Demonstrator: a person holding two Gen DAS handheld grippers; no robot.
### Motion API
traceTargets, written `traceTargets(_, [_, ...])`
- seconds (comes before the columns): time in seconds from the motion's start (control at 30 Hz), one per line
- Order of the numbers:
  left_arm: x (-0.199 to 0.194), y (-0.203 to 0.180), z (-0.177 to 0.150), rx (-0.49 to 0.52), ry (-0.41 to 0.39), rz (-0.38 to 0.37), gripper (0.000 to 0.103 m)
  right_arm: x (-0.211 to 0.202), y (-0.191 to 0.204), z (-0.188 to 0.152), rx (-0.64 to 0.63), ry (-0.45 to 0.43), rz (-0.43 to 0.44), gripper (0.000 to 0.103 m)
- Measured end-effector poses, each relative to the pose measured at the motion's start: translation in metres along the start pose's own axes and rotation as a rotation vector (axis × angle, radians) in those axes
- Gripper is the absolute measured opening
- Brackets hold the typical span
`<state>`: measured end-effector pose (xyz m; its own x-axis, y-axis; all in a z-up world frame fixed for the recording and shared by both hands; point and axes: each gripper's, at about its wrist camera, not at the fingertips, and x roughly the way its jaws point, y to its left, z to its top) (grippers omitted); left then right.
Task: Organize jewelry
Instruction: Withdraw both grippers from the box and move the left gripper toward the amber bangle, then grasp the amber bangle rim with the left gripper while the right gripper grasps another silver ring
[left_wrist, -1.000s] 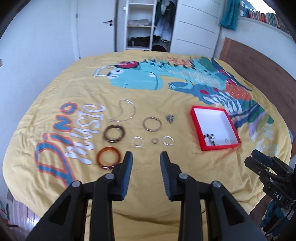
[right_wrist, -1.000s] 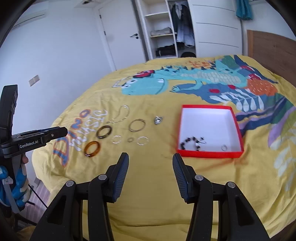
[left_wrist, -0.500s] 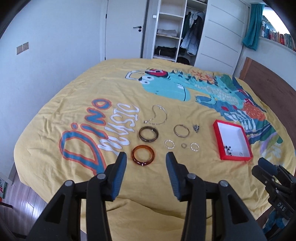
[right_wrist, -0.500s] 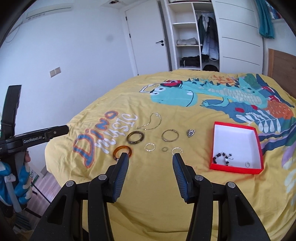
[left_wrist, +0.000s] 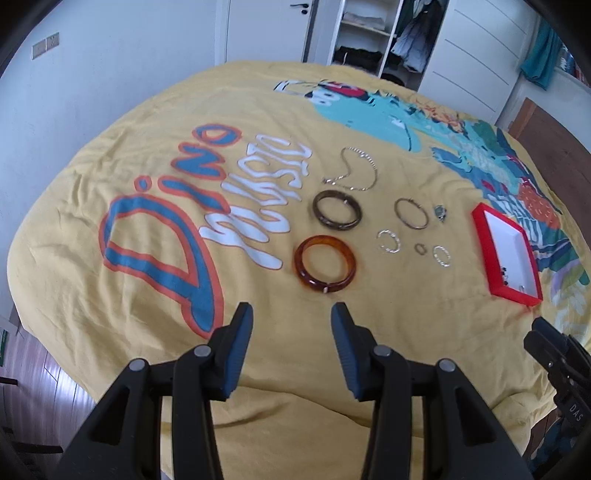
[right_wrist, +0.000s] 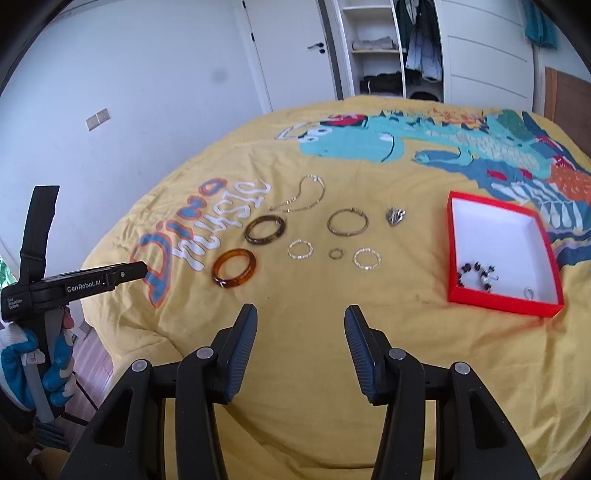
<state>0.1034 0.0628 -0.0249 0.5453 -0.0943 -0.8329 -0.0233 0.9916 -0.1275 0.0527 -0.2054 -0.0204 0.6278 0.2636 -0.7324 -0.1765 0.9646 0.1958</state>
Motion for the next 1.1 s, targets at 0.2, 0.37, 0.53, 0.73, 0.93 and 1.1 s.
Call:
traceTargets(0.2, [0.038, 0.005, 0.007, -0.012, 0.051, 0.003, 0.042, 0.037, -0.006, 0.003, 0.014, 0.053, 0.017, 0.047])
traceTargets(0.37, [0.065, 0.006, 0.014, -0.028, 0.079, -0.001, 0.042, 0.069, -0.016, 0.017, 0.035, 0.079, 0.044, 0.044])
traceTargets(0.53, [0.089, 0.003, 0.024, -0.041, 0.093, -0.015, 0.042, 0.098, -0.024, 0.028, 0.049, 0.094, 0.061, 0.043])
traceTargets(0.73, [0.111, -0.002, 0.031, -0.038, 0.105, -0.011, 0.042, 0.131, -0.034, 0.039, 0.065, 0.111, 0.083, 0.038])
traceTargets(0.93, [0.128, -0.002, 0.029, -0.052, 0.133, -0.011, 0.042, 0.161, -0.041, 0.047, 0.090, 0.128, 0.088, 0.036])
traceTargets(1.1, [0.136, -0.001, 0.028, -0.063, 0.144, -0.020, 0.042, 0.178, -0.047, 0.050, 0.114, 0.141, 0.082, 0.036])
